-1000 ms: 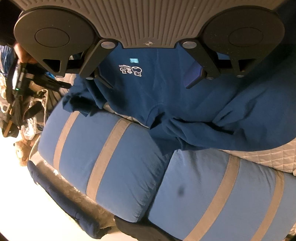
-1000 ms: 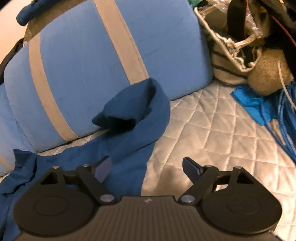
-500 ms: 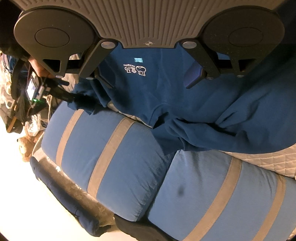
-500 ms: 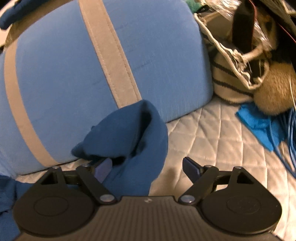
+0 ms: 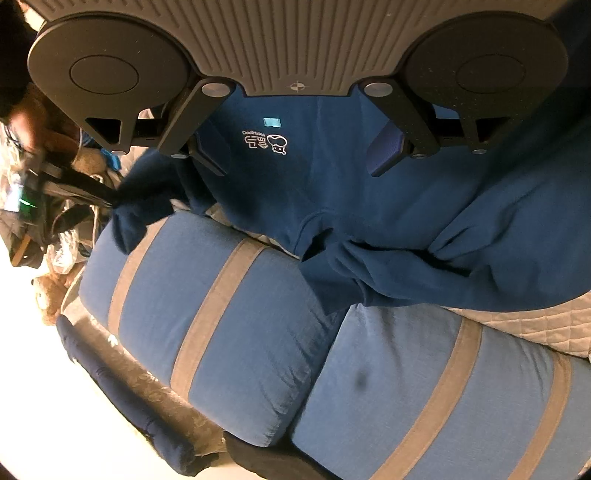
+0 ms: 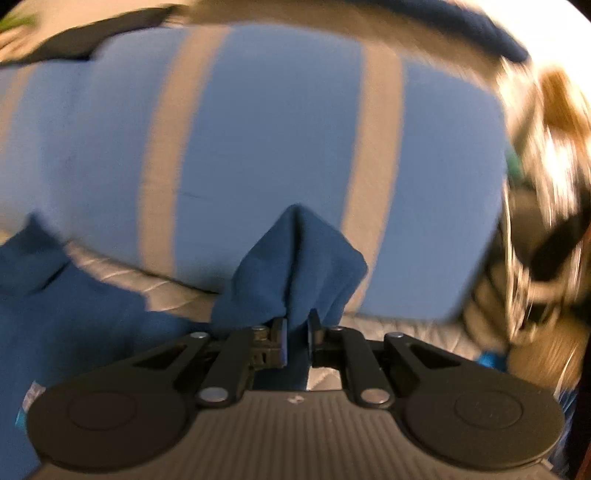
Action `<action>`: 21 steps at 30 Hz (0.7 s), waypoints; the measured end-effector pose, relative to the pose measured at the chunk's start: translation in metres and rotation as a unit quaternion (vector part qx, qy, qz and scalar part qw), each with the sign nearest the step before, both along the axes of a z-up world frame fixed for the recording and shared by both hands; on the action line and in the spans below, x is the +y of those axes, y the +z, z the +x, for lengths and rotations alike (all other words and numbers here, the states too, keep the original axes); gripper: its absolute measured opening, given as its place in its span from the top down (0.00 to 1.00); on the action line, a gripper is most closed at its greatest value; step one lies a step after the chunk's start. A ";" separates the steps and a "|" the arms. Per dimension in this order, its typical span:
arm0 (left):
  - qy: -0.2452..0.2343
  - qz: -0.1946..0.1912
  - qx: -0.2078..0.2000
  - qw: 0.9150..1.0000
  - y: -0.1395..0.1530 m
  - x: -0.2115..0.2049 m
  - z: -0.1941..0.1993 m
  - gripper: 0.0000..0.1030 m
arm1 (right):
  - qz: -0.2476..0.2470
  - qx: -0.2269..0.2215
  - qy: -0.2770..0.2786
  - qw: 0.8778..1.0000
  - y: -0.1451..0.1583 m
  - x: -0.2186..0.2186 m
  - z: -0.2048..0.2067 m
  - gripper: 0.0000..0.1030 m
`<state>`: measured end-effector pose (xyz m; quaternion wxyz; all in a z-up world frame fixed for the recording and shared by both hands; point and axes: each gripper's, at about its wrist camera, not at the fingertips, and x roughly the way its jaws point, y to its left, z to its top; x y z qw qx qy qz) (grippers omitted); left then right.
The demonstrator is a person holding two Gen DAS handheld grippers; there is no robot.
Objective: Fold clothes
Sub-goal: 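Grasp the sleeve cuff with the right gripper and lift it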
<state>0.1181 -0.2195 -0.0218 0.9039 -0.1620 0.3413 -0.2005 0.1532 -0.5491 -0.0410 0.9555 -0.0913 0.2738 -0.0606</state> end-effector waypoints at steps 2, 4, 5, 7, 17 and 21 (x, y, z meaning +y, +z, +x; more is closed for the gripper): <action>-0.001 -0.002 0.000 1.000 0.000 0.000 0.000 0.21 | -0.034 -0.006 0.037 0.999 0.011 0.012 -0.023 0.91; -0.002 -0.002 -0.001 1.000 0.000 0.001 0.000 0.21 | -0.068 -0.006 0.067 0.995 0.016 0.020 -0.045 0.91; -0.003 -0.002 -0.001 1.000 0.000 0.001 -0.001 0.21 | -0.083 -0.004 0.078 0.993 0.017 0.022 -0.056 0.91; -0.005 -0.003 -0.002 1.000 0.000 0.001 -0.001 0.21 | -0.115 0.001 0.104 0.988 0.015 0.026 -0.079 0.91; 0.000 -0.002 0.005 1.000 0.000 0.003 -0.002 0.21 | -0.218 0.109 0.248 0.938 -0.022 0.054 -0.171 0.64; 0.000 -0.005 0.004 1.000 0.001 0.004 -0.002 0.21 | -0.199 0.123 0.267 0.935 -0.009 0.048 -0.191 0.39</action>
